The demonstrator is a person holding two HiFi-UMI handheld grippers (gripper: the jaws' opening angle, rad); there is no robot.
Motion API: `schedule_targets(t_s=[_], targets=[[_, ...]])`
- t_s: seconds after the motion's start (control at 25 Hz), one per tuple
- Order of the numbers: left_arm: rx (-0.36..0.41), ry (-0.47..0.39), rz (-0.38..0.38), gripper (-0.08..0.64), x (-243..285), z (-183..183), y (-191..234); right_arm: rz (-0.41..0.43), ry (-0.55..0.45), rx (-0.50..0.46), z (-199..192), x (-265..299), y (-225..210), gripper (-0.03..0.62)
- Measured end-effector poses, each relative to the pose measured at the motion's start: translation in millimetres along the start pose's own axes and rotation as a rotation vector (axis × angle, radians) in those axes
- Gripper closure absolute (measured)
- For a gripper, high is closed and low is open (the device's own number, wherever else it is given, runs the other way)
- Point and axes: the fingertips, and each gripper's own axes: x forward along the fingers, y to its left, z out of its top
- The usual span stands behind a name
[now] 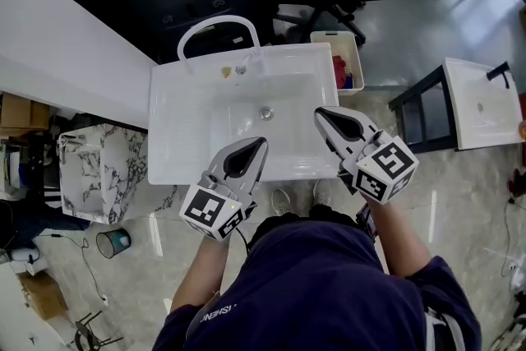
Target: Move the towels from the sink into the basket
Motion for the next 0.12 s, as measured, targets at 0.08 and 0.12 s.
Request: schedule_targets(t_s=[0.08,0.12], targets=[[-0.003,-0.002,-0.001,0.557,1.4,-1.3,1.4,-0.002,0.003,-0.001,-1.9,0.8,-2.1,0.583],[-0.004,-0.003,-0.002,0.557,2.1,-2.1,2.1,-0.003,0.004,-0.001,-2.9,1.2,-3.1,0.583]])
